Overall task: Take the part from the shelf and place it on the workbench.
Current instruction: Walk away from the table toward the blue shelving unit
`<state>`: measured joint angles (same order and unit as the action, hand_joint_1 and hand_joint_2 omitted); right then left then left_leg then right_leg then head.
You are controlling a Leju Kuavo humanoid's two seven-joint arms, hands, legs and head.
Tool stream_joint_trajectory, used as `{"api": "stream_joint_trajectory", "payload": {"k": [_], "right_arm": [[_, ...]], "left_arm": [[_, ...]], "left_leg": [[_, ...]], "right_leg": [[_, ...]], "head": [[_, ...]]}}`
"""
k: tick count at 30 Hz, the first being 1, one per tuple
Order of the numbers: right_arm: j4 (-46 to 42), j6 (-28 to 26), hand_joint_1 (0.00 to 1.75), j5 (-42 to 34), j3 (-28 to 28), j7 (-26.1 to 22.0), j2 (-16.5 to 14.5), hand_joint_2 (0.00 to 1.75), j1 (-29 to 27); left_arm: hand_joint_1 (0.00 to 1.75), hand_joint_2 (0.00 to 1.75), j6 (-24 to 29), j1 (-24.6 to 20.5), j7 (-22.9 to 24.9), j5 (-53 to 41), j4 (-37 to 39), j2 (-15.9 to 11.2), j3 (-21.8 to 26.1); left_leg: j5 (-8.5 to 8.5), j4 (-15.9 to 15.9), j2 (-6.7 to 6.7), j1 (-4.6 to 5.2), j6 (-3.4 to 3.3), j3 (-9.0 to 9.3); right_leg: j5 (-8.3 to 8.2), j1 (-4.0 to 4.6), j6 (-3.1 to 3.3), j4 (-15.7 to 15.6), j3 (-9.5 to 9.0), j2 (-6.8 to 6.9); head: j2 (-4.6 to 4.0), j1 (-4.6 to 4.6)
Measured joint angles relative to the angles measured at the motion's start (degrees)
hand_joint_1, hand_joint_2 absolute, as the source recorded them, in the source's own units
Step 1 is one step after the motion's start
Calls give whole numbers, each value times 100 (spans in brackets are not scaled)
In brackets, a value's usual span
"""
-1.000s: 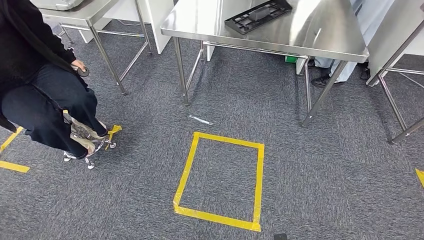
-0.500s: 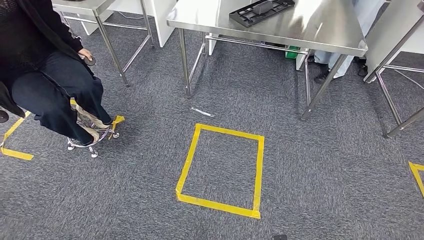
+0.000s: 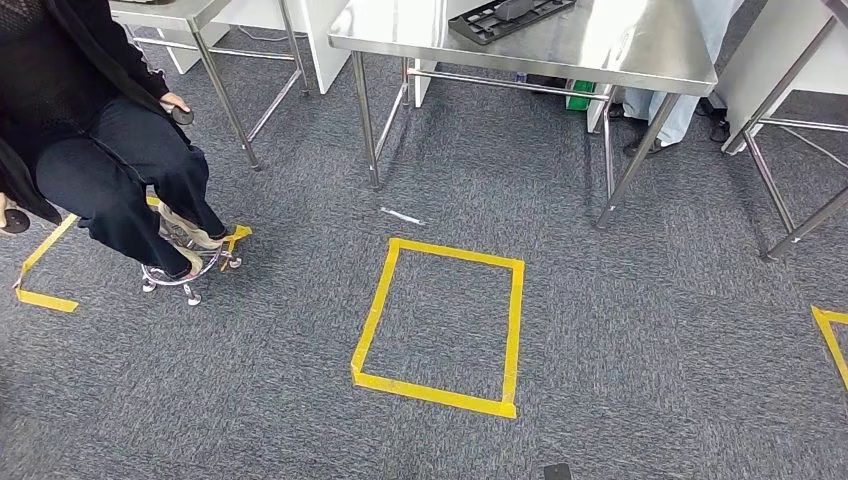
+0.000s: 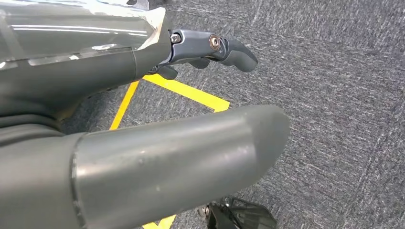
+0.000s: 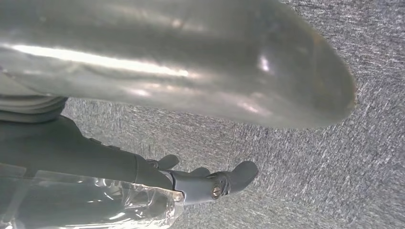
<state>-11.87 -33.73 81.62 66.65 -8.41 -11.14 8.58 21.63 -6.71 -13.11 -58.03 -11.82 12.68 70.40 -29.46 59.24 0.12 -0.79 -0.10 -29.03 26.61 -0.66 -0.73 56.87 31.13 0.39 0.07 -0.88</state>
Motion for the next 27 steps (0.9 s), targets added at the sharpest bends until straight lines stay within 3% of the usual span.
{"api": "stream_joint_trajectory", "payload": {"k": [2, 4, 5, 7, 9, 10, 11, 13, 15, 16, 17, 21, 23, 27], "right_arm": [[0, 0, 0, 10, -8, 1, -6, 0, 5], [0, 0, 0, 23, -14, 2, -11, 0, 5], [0, 0, 0, 28, -18, 3, -12, 0, 3], [1, 0, 0, 37, -28, 3, -10, 0, 2], [2, 0, 0, 33, -40, 2, -10, 0, -3], [2, 0, 0, 22, -44, 2, -10, 0, -8], [2, -1, 0, 5, -45, 2, -10, 0, -13], [2, -3, 0, -34, -45, -2, -4, 0, -15], [2, -8, 0, -68, -45, -15, 5, 0, -11], [2, -11, 0, -78, -45, -22, 9, 0, -14], [2, -15, 0, -85, -45, -26, 12, 0, -22], [2, -21, 0, -55, -45, -24, 21, 0, -56], [2, -19, 0, -28, -48, -20, 24, 0, -61], [2, -4, 0, 0, -57, -10, 29, 0, -61]], "left_arm": [[0, 0, 9, -2, -5, 4, 0, -1, 10], [0, 0, 37, 1, -61, 19, 0, 2, 25], [0, 0, 53, 0, -99, 29, 0, 6, 32], [0, 0, 75, -2, -150, 52, 0, 11, 46], [0, 0, 72, -1, -178, 71, 0, 11, 60], [0, 0, 65, 1, -195, 74, 0, 13, 64], [0, 0, 57, 2, -211, 76, 0, 13, 67], [0, 0, 38, 2, -248, 76, 0, 16, 68], [0, 0, 19, 0, -279, 68, 0, 25, 68], [0, 0, 9, -2, -289, 57, 0, 27, 67], [0, 0, -3, -3, -296, 41, 0, 28, 67], [0, 0, -46, -2, -304, 4, 0, 27, 66], [0, 0, -52, -2, -304, 1, 0, 25, 65], [0, 0, -53, -2, -304, 0, 0, 16, 65]], "left_leg": [[-10, -176, 18, 37, -68, 61], [42, -206, 7, 45, -171, -26], [80, -223, -2, 41, -234, -69], [164, -242, -23, 30, -326, -158], [238, -239, -31, 39, -351, -259], [272, -236, -35, 43, -349, -305], [302, -234, -36, 46, -342, -340], [343, -230, -35, 46, -319, -365], [382, -227, -35, 58, -272, -362], [403, -222, -34, 66, -244, -359], [406, -211, -33, 78, -234, -372], [445, -206, -23, 74, -331, -404], [475, -217, -21, 60, -285, -407], [489, -217, -15, 61, -271, -409]], "right_leg": [[-46, 19, -73, 25, 58, 0], [-71, 14, -151, 44, 118, -4], [-7, 11, -163, 130, 182, -8], [327, 5, -134, 635, 415, -15], [717, 4, -115, 1405, 680, -18], [809, 1, -134, 1642, 725, -18], [808, -2, -171, 1663, 657, -18], [588, -7, -253, 979, 162, -16], [392, 11, -251, 123, -371, -19], [345, 28, -226, -99, -490, -23], [332, 29, -199, -178, -510, -28], [295, 34, -164, -182, -437, -38], [281, 46, -143, -176, -426, -37], [277, 46, -139, -155, -417, -36]], "head": [[0, -6], [0, -4], [0, -10], [-1, -29], [-1, -46], [-1, -47], [0, -48], [0, -49], [0, -44], [0, -44], [0, -40], [0, -13], [0, -12], [0, -10]]}}
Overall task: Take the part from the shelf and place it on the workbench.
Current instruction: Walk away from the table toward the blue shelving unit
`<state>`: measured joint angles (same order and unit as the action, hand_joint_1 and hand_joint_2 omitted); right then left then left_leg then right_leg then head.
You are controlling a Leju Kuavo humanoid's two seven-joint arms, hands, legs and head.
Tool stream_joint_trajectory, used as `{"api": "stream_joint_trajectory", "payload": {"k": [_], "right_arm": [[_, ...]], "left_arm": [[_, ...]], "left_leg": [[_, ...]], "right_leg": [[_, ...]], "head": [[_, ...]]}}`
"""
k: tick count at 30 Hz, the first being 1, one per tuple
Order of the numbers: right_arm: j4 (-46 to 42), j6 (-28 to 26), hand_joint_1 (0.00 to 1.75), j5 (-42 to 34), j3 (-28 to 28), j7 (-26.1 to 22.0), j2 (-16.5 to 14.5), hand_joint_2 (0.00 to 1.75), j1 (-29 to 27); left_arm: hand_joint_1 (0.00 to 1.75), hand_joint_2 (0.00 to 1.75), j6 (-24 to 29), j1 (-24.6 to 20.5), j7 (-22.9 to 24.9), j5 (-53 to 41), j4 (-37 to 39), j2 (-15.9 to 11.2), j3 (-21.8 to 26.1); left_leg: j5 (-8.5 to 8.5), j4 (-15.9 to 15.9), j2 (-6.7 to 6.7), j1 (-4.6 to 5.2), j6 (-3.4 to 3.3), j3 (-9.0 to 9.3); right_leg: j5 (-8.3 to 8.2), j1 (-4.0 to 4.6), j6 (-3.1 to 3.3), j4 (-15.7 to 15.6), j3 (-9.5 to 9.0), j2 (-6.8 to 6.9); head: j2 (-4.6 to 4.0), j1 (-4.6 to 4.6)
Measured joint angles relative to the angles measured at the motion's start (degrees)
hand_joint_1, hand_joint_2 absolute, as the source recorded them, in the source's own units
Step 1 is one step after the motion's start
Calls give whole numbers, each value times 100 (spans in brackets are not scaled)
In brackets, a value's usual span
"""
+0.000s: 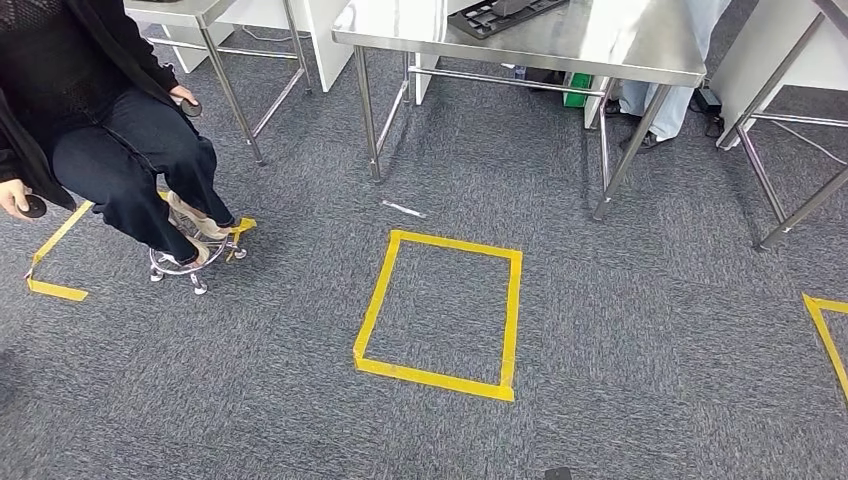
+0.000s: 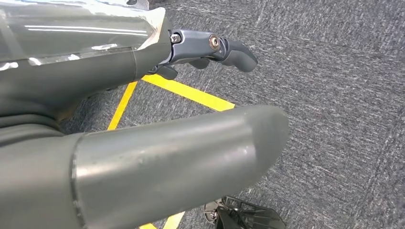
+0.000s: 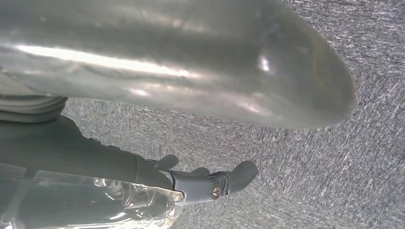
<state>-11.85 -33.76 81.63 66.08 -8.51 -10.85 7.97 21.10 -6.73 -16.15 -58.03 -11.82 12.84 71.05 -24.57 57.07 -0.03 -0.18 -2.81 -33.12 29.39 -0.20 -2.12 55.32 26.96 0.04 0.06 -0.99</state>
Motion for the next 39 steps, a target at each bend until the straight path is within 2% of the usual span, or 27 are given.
{"api": "stream_joint_trajectory", "payload": {"k": [6, 8, 9, 11, 12, 13, 14, 15, 16, 17, 18, 19, 21, 22, 23, 25, 27, 28, 29, 30, 31, 32, 33, 34, 35, 37, 39], "right_arm": [[-1, 13, 0, 84, -60, 34, 6, 0, 23], [-1, 19, 0, 124, -96, 52, 10, 0, 38], [-1, 19, 0, 141, -114, 64, 12, 0, 42], [0, 20, 0, 168, -135, 94, 12, 0, 39], [0, 22, 0, 177, -146, 108, 11, 0, 32], [0, 26, 0, 184, -157, 117, 13, 0, 23], [0, 29, 0, 188, -169, 121, 14, 0, 16], [0, 31, 0, 189, -179, 123, 17, 0, 13], [0, 32, 0, 190, -185, 123, 22, 0, 14], [2, 34, 0, 191, -189, 123, 23, 0, 20], [3, 36, 0, 192, -191, 124, 25, 0, 24], [5, 38, 0, 193, -193, 125, 24, 0, 25], [7, 43, 0, 194, -204, 130, 21, 0, 10], [7, 46, 0, 197, -214, 133, 17, 0, 3], [8, 51, 0, 200, -226, 137, 13, 0, -2], [8, 63, 0, 219, -246, 139, 10, 0, -8], [8, 78, 0, 257, -264, 150, 16, 0, -26], [9, 84, 0, 282, -276, 160, 17, 0, -34], [9, 91, 0, 311, -292, 170, 19, 0, -38], [9, 96, 0, 342, -313, 178, 20, 0, -35], [9, 101, 0, 371, -337, 186, 19, 0, -28], [8, 108, 0, 397, -363, 195, 18, 0, -17], [8, 117, 0, 420, -389, 207, 17, 0, -6], [8, 127, 0, 437, -409, 220, 19, 0, 3], [8, 137, 0, 448, -425, 228, 20, 0, 12], [9, 150, 0, 459, -454, 242, 22, 0, 37], [9, 175, 0, 455, -474, 273, 30, 0, 60]], "left_arm": [[0, 0, 27, -1, 2, 13, 0, -2, 1], [0, 0, 55, -3, 2, 27, 0, 11, 1], [0, 0, 67, -4, 2, 34, 0, 17, 1], [0, 0, 79, -4, 1, 44, 0, 23, 2], [0, 0, 82, -2, 1, 47, 0, 25, 3], [0, 0, 84, 0, 0, 51, 0, 27, 4], [0, 0, 84, 1, 0, 55, 0, 28, 6], [0, 0, 85, 2, 0, 59, 0, 30, 7], [0, 0, 85, 1, 0, 60, 0, 31, 7], [0, 0, 85, 0, 0, 61, 0, 31, 8], [0, 0, 87, -1, 0, 62, 0, 32, 8], [0, 0, 89, -1, -1, 62, 0, 32, 8], [0, 0, 97, 1, -3, 63, 0, 33, 8], [0, 0, 101, 5, -4, 64, 0, 32, 11], [0, 0, 107, 9, -6, 65, 0, 31, 16], [0, 0, 118, 11, -8, 74, 0, 30, 34], [0, 0, 135, 8, -8, 101, 0, 31, 54], [0, 0, 156, 11, -8, 118, 0, 32, 63], [0, 0, 184, 16, -7, 141, 0, 34, 74], [0, 0, 216, 21, -7, 161, 0, 35, 85], [0, 0, 253, 25, -7, 180, 0, 35, 96], [0, 0, 289, 23, -7, 194, 0, 36, 106], [0, 0, 323, 15, -7, 201, 0, 39, 114], [0, 0, 355, 7, -7, 203, 0, 44, 123], [0, 0, 381, 1, -5, 203, 0, 51, 132], [0, 0, 464, 4, 24, 173, 0, 67, 144], [0, 0, 611, 6, 78, 85, -1, 83, 144]], "left_leg": [[15, -15, 13, 23, -6, -36], [65, -96, 29, -8, -24, -29], [92, -130, 40, -30, -35, -29], [119, -138, 73, -43, -49, -67], [129, -136, 100, -43, -43, -87], [141, -133, 134, -46, -32, -103], [153, -128, 178, -52, -15, -115], [166, -120, 227, -62, 5, -123], [176, -105, 280, -71, 31, -133], [184, -84, 333, -69, 66, -145], [192, -65, 379, -63, 103, -161], [205, -53, 416, -52, 143, -179], [240, -55, 483, -52, 213, -208], [235, -37, 476, -62, 240, -227], [165, 48, 409, -67, 260, -272], [-191, 558, 191, -72, 285, -500], [-620, 1363, 66, -74, 305, -841], [-723, 1645, 51, -78, 310, -941], [-712, 1717, 36, -81, 310, -936], [-594, 1546, 10, -84, 303, -808], [-416, 1185, -55, -85, 289, -587], [-273, 768, -178, -76, 275, -341], [-177, 420, -281, -60, 249, -150], [-141, 205, -356, -40, 222, -42], [-157, 124, -376, -13, 192, -14], [-135, 97, -257, 5, 112, -47], [-93, 66, -145, -6, 24, -65]], "right_leg": [[1, 3, -23, -7, 11, 23], [122, 7, -33, 154, 81, 32], [270, 9, -25, 404, 194, 28], [647, -20, -7, 1208, 566, 16], [773, -37, -24, 1563, 733, 14], [807, -60, -64, 1738, 811, 13], [735, -85, -125, 1661, 766, 11], [587, -114, -196, 1363, 612, 0], [398, -148, -267, 900, 376, -67], [246, -158, -299, 486, 176, -157], [141, -167, -284, 193, 42, -228], [86, -162, -239, 42, -17, -282], [61, -137, -112, 58, 12, -221], [44, -142, -63, 68, 20, -171], [26, -149, -10, 72, 30, -119], [-7, -161, 92, 68, 50, 1], [-17, -129, 137, 76, 70, 130], [-17, -117, 138, 79, 76, 201], [-17, -109, 137, 82, 79, 270], [-14, -106, 136, 83, 72, 334], [-6, -106, 130, 83, 58, 390], [6, -93, 116, 84, 44, 442], [24, -68, 92, 89, 45, 489], [41, -42, 67, 91, 48, 537], [51, -17, 44, 89, 45, 589], [65, -6, -6, 82, 32, 664], [203, -25, -26, 278, 112, 480]], "head": [[0, -3], [1, -11], [1, -20], [1, -33], [0, -35], [0, -35], [0, -34], [0, -36], [1, -37], [1, -42], [1, -45], [1, -44], [0, -37], [1, -31], [0, -24], [1, -2], [0, 10], [0, 10], [0, 10], [0, 11], [0, 11], [0, 13], [0, 13], [1, 10], [1, 8], [1, 6], [0, 1]]}}
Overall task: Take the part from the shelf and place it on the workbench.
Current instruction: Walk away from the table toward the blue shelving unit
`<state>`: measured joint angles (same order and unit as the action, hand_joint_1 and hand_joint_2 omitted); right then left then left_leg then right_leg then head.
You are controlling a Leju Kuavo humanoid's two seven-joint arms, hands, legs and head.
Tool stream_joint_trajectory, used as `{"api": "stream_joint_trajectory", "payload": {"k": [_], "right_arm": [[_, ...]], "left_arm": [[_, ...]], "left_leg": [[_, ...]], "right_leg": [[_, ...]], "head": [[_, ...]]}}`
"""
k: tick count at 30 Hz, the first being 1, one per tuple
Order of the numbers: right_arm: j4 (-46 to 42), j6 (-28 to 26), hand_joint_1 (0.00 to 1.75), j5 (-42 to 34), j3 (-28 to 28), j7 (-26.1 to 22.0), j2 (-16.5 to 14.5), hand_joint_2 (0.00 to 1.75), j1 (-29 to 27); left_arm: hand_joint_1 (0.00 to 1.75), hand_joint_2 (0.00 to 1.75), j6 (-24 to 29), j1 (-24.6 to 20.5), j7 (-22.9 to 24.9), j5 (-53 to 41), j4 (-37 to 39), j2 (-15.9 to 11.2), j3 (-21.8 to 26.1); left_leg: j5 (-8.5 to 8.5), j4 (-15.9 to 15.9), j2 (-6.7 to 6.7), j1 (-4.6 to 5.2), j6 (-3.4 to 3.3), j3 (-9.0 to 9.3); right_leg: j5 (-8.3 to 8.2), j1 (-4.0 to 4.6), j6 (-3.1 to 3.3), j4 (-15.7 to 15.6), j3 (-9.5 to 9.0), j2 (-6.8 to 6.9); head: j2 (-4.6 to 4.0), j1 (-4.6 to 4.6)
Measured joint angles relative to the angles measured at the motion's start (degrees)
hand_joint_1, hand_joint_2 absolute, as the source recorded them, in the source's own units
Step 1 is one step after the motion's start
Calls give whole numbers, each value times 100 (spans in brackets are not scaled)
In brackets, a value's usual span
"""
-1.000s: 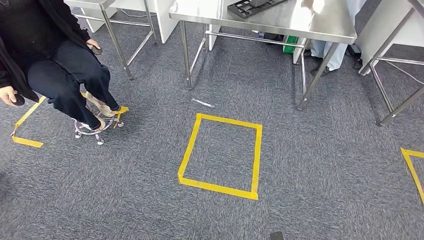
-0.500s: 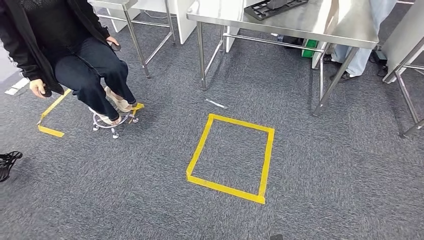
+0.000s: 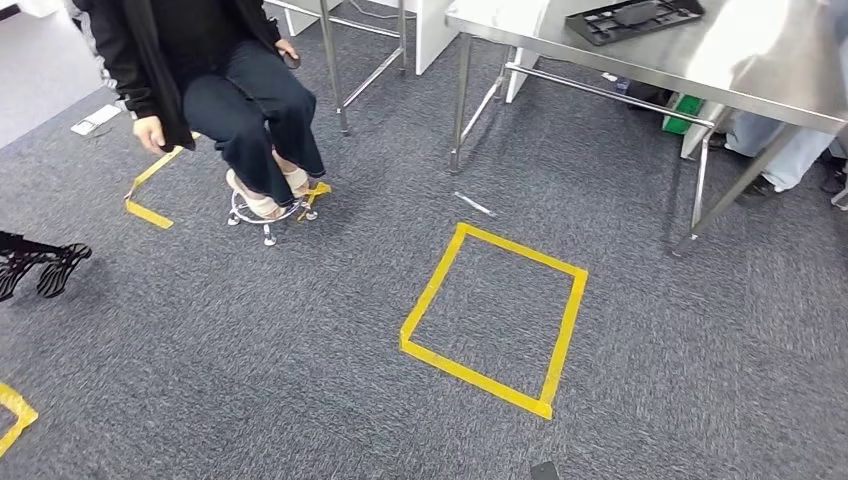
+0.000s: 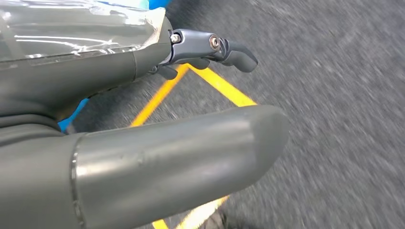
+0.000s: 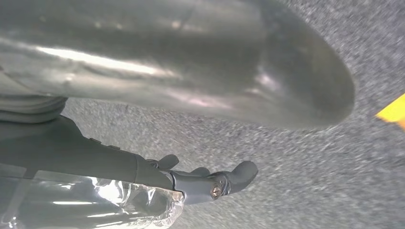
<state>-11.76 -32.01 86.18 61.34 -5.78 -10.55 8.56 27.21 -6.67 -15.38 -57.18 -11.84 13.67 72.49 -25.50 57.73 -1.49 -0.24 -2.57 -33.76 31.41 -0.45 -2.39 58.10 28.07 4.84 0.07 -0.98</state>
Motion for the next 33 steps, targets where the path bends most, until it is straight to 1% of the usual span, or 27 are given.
{"api": "stream_joint_trajectory", "payload": {"k": [2, 4, 5, 6, 7, 8, 9, 10, 11, 13, 14, 15, 16, 17, 18, 19, 20, 21, 22, 23, 25, 26, 27, 28, 29, 31, 33], "right_arm": [[0, 22, 0, -52, -5, 50, 19, 0, -12], [0, 26, 0, -149, -2, 91, 47, 0, -54], [0, 23, 0, -209, 6, 101, 63, 0, -77], [0, 18, 0, -272, 20, 106, 80, 0, -97], [0, 12, 0, -331, 39, 102, 96, 0, -113], [0, 7, 0, -380, 60, 94, 110, 0, -127], [0, 3, 0, -413, 83, 84, 123, 0, -136], [0, 1, 0, -434, 99, 74, 132, 0, -142], [0, -1, 0, -444, 111, 68, 139, 0, -147], [0, -3, 0, -452, 123, 62, 143, 0, -154], [0, -4, 0, -452, 126, 61, 144, 0, -158], [0, -6, 0, -451, 131, 61, 145, 0, -162], [0, -7, 0, -448, 136, 61, 145, 0, -171], [0, -7, 0, -445, 141, 61, 148, 0, -184], [0, -8, 0, -443, 146, 62, 151, 0, -199], [0, -10, 0, -449, 153, 62, 154, 0, -210], [0, -17, 0, -468, 162, 65, 156, 0, -215], [0, -27, 0, -501, 176, 69, 156, 0, -214], [0, -44, 0, -546, 195, 73, 152, 0, -211], [0, -63, 0, -593, 217, 76, 146, 0, -207], [0, -97, 0, -675, 268, 80, 141, 0, -205], [0, -110, 0, -703, 291, 85, 141, 0, -204], [0, -121, 0, -724, 313, 91, 140, 0, -203], [0, -136, 0, -736, 330, 92, 135, 0, -201], [0, -148, 0, -743, 340, 88, 130, 0, -199], [0, -181, 0, -748, 355, 61, 111, 0, -204], [1, -206, 0, -748, 363, 44, 92, 0, -225]], "left_arm": [[0, 0, 109, -9, 25, -107, 0, 24, -13], [0, 0, 130, -11, 23, -195, 1, 52, -47], [0, 0, 125, -8, 21, -241, 1, 64, -68], [0, 0, 115, -5, 18, -289, 1, 75, -91], [0, 0, 99, -3, 15, -336, 1, 85, -116], [0, 0, 86, -4, 12, -374, 1, 94, -144], [0, 0, 74, -5, 11, -401, 1, 102, -174], [0, 0, 67, -6, 10, -417, 1, 109, -202], [0, 0, 64, -6, 10, -426, 1, 113, -221], [0, 0, 62, 0, 10, -435, 1, 117, -242], [0, 0, 62, 3, 10, -438, 1, 119, -247], [0, 0, 62, 2, 10, -440, 1, 119, -251], [0, 0, 62, -2, 10, -440, 1, 119, -254], [0, 0, 62, -5, 10, -441, 1, 119, -256], [0, 0, 61, -8, 10, -441, 1, 119, -258], [0, 0, 58, -6, 9, -446, 1, 119, -262], [0, 0, 47, -1, 6, -466, 1, 119, -273], [0, 0, 28, 5, 3, -497, 1, 117, -290], [0, 0, 7, 8, 0, -543, 1, 115, -317], [0, 0, -18, 9, -3, -593, 1, 113, -349], [0, 0, -54, -3, 9, -700, 1, 116, -423], [0, 0, -69, -7, 22, -746, 1, 118, -461], [0, 0, -83, -8, 38, -784, 1, 119, -496], [0, 0, -91, -7, 52, -808, 1, 117, -524], [0, 0, -101, -3, 64, -825, 1, 115, -547], [0, 0, -118, -5, 90, -851, 1, 109, -585], [0, 0, -140, -8, 131, -884, 1, 104, -629]], "left_leg": [[30, -13, 125, -5, -65, -27], [47, -11, 282, 7, -97, -54], [54, -10, 362, 13, -102, -58], [61, -8, 442, 16, -101, -57], [69, -6, 520, 17, -95, -54], [80, -4, 590, 16, -82, -53], [89, 2, 653, 27, -61, -55], [100, 6, 700, 37, -37, -61], [112, 7, 737, 46, -10, -70], [136, 2, 794, 45, 50, -92], [111, 35, 736, 44, 78, -115], [21, 154, 619, 43, 109, -172], [-138, 391, 473, 41, 137, -276], [-346, 739, 326, 36, 164, -429], [-552, 1146, 251, 22, 192, -610], [-690, 1495, 221, 2, 217, -767], [-726, 1675, 201, -18, 237, -843], [-654, 1630, 177, -37, 251, -806], [-494, 1350, 131, -53, 258, -647], [-307, 928, 34, -64, 259, -408], [-100, 239, -182, -46, 220, -29], [-85, 92, -238, -26, 189, 43], [-101, 62, -221, 1, 151, 41], [-93, 52, -150, 14, 110, 28], [-77, 35, -90, 18, 72, 24], [-31, 0, 34, 2, -14, 21], [-4, -7, 170, -1, -68, -2]], "right_leg": [[335, -22, 41, 702, 323, -313], [592, -25, 50, 1456, 691, -437], [590, -24, 24, 1562, 755, -453], [493, -24, -16, 1429, 708, -467], [323, -27, -58, 1075, 554, -502], [136, -35, -86, 613, 353, -602], [-20, -33, -86, 219, 184, -690], [-123, -29, -68, -46, 73, -759], [-167, -19, -35, -156, 33, -798], [-205, -14, 39, -156, 21, -710], [-226, -29, 76, -164, 11, -661], [-246, -47, 117, -175, 1, -602], [-261, -67, 152, -185, 3, -537], [-263, -62, 170, -185, 6, -468], [-262, -57, 182, -184, 12, -393], [-260, -52, 183, -183, 18, -313], [-259, -50, 183, -182, 23, -235], [-257, -52, 182, -181, 24, -163], [-251, -57, 176, -181, 18, -95], [-242, -58, 163, -180, 5, -36], [-205, -14, 109, -170, 5, 65], [-190, 11, 81, -169, -6, 111], [-183, 28, 55, -174, -14, 160], [-178, 33, 29, -182, -38, 215], [-158, 22, 4, -167, -49, 204], [28, 1, -3, 125, 79, -46], [374, -19, 48, 880, 438, -362]], "head": [[0, -8], [0, -5], [0, -5], [0, -5], [0, -5], [0, -7], [0, -6], [0, -4], [0, -2], [0, 2], [0, 5], [0, 15], [0, 24], [0, 34], [0, 41], [0, 40], [0, 42], [0, 42], [0, 42], [0, 42], [0, 32], [0, 22], [0, 12], [-1, 3], [-1, 3], [0, -4], [0, -14]]}}
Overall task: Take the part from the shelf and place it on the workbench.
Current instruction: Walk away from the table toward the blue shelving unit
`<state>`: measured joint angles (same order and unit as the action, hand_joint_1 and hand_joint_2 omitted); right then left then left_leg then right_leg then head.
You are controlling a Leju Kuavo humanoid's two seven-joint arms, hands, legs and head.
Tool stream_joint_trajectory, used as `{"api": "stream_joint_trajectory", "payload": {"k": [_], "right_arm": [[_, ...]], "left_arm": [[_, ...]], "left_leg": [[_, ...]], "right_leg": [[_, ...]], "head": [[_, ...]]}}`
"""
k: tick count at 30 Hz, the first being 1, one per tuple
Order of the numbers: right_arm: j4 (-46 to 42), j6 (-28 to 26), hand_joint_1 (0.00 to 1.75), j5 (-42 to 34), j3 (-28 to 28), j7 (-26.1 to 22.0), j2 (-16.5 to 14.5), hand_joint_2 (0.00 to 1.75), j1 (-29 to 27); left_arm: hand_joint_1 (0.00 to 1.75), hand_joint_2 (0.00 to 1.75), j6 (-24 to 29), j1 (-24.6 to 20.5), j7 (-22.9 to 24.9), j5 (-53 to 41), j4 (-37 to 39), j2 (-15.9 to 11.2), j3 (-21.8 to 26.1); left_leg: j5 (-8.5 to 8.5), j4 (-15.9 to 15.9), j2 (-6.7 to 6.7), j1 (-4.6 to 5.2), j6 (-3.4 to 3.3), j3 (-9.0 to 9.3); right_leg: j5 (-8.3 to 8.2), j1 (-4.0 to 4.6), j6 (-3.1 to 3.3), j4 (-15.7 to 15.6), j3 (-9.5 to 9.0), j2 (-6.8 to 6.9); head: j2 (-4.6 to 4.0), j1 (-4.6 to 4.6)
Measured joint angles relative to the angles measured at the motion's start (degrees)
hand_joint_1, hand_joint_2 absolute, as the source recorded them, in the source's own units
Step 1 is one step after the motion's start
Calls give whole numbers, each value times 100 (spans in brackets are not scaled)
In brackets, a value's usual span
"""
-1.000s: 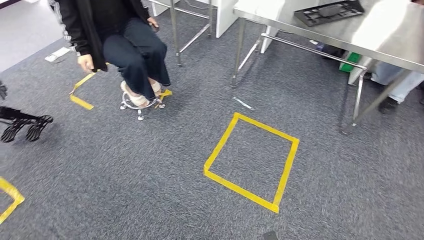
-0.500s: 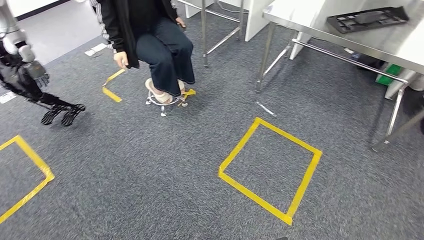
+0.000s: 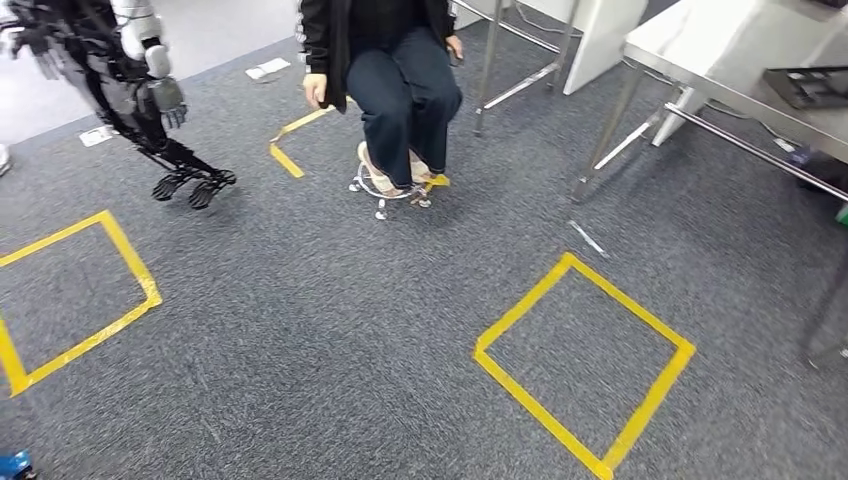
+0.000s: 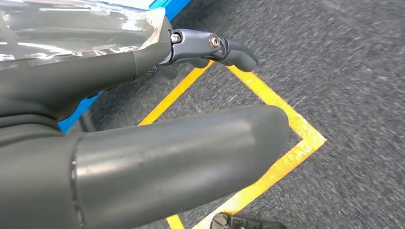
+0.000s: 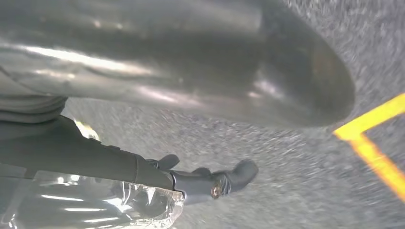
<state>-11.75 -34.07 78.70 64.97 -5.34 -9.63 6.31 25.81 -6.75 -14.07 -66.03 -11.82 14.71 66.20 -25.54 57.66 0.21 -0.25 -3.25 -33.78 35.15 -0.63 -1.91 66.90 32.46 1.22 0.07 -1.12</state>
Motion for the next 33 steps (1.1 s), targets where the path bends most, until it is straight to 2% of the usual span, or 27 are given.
{"api": "stream_joint_trajectory", "payload": {"k": [1, 2, 3, 4, 6, 7, 8, 10, 11, 12, 13, 15, 16, 17, 18, 19, 20, 22, 23, 24, 28, 30, 31, 33], "right_arm": [[1, -5, 0, 4, 3, 5, -9, 0, -14], [1, -8, 0, 14, 5, 20, -16, 0, -25], [1, -10, 0, 25, 7, 44, -23, 0, -32], [1, -10, 0, 42, 7, 74, -30, 0, -37], [1, -11, 0, 73, 7, 133, -42, 0, -39], [2, -12, 0, 91, 6, 152, -51, 0, -38], [2, -13, 0, 113, 5, 165, -62, 0, -36], [3, -14, 0, 162, 3, 172, -86, 0, -25], [3, -14, 0, 190, -1, 172, -98, 0, -20], [3, -15, 0, 214, -7, 171, -110, 0, -16], [3, -18, 0, 234, -13, 169, -121, 0, -15], [3, -25, 0, 258, -20, 165, -133, 0, -30], [3, -29, 0, 261, -21, 166, -135, 0, -40], [3, -32, 0, 266, -21, 168, -136, 0, -46], [3, -36, 0, 273, -21, 173, -137, 0, -47], [3, -40, 0, 280, -22, 179, -139, 0, -44], [3, -45, 0, 287, -24, 185, -144, 0, -40], [3, -52, 0, 290, -28, 191, -151, 0, -35], [3, -55, 0, 290, -29, 191, -152, 0, -35], [3, -55, 0, 290, -30, 191, -152, 0, -35], [3, -57, 0, 290, -30, 191, -154, 0, -36], [3, -63, 0, 301, -40, 192, -158, 0, -36], [3, -68, 0, 315, -57, 203, -158, 0, -37], [4, -74, 0, 331, -90, 232, -154, 0, -45]], "left_arm": [[0, 0, -9, 1, 28, -15, 0, -3, -19], [0, 0, -12, 6, 59, -26, 0, -5, -32], [0, 0, -14, 13, 91, -32, 0, -9, -38], [0, 0, -13, 18, 119, -34, 0, -13, -40], [0, 0, -5, 22, 161, -33, 0, -18, -41], [0, 0, 2, 22, 173, -27, 0, -21, -40], [0, 0, 10, 24, 185, -16, 0, -27, -39], [0, 0, 27, 39, 205, 15, 0, -39, -37], [0, 0, 39, 50, 216, 35, 0, -47, -36], [0, 0, 51, 58, 225, 55, 0, -53, -35], [0, 0, 64, 61, 232, 73, 0, -62, -34], [0, 0, 82, 57, 237, 96, 0, -75, -32], [0, 0, 86, 56, 238, 99, 0, -80, -32], [0, 0, 89, 59, 238, 106, 0, -82, -31], [0, 0, 91, 65, 238, 116, 0, -85, -28], [0, 0, 96, 69, 238, 128, 0, -90, -26], [0, 0, 101, 70, 237, 140, 0, -96, -23], [0, 0, 110, 64, 236, 148, 0, -103, -21], [0, 0, 111, 60, 235, 149, 0, -103, -21], [0, 0, 112, 59, 235, 149, 0, -103, -21], [0, 0, 112, 51, 235, 149, 0, -104, -21], [0, 0, 119, 43, 237, 157, 0, -105, -17], [0, 0, 126, 35, 241, 162, 0, -108, -13], [0, 0, 136, 25, 249, 157, 0, -111, -8]], "left_leg": [[7, 1, 80, 8, -11, -13], [12, 3, 164, 14, -17, -21], [16, 5, 248, 17, -17, -22], [21, 8, 330, 16, -13, -19], [33, 20, 484, 20, 16, -12], [40, 27, 546, 29, 40, -15], [48, 31, 593, 39, 67, -24], [75, 21, 669, 40, 126, -47], [73, 33, 645, 32, 154, -63], [25, 93, 543, 30, 183, -99], [-93, 261, 395, 31, 210, -181], [-486, 935, 109, 24, 256, -493], [-667, 1340, 60, 11, 276, -682], [-760, 1629, 41, -1, 292, -816], [-744, 1716, 24, -14, 302, -848], [-622, 1556, -8, -24, 306, -753], [-437, 1193, -72, -31, 301, -549], [-157, 416, -329, -29, 280, -116], [-103, 202, -437, -25, 271, 4], [-100, 124, -511, -21, 266, 47], [-127, 96, -573, 1, 254, 56], [-128, 84, -480, 46, 200, 35], [-95, 63, -336, 48, 138, 23], [-40, 25, -53, 36, 36, -2]], "right_leg": [[139, 0, 10, 397, 194, -61], [202, 0, -1, 644, 323, -84], [163, -1, -33, 660, 345, -95], [31, -7, -77, 436, 254, -112], [-334, -29, -149, -421, -126, -281], [-462, -35, -146, -755, -269, -360], [-533, -32, -125, -950, -349, -420], [-564, -7, -57, -988, -370, -368], [-585, -18, -21, -993, -380, -318], [-603, -31, 19, -1001, -389, -265], [-621, -45, 67, -1012, -390, -202], [-626, -40, 129, -1019, -376, -63], [-624, -29, 145, -1018, -369, 19], [-622, -22, 148, -1017, -364, 100], [-619, -18, 149, -1016, -362, 176], [-615, -17, 150, -1016, -366, 246], [-607, -17, 148, -1016, -376, 310], [-584, -3, 127, -1014, -405, 398], [-576, 5, 117, -1013, -416, 419], [-571, 12, 109, -1012, -421, 426], [-561, 36, 93, -1007, -412, 447], [-541, 61, 52, -1009, -426, 550], [-393, 62, 38, -751, -317, 432], [4, 38, 38, 105, 70, 118]], "head": [[0, 0], [-1, 1], [-1, 1], [-1, 1], [-1, 0], [-1, 1], [-1, 3], [0, 5], [0, 7], [0, 12], [0, 21], [0, 38], [0, 41], [0, 40], [0, 42], [-1, 42], [-1, 43], [-1, 45], [-1, 46], [0, 46], [0, 46], [0, 29], [0, 16], [0, 4]]}}
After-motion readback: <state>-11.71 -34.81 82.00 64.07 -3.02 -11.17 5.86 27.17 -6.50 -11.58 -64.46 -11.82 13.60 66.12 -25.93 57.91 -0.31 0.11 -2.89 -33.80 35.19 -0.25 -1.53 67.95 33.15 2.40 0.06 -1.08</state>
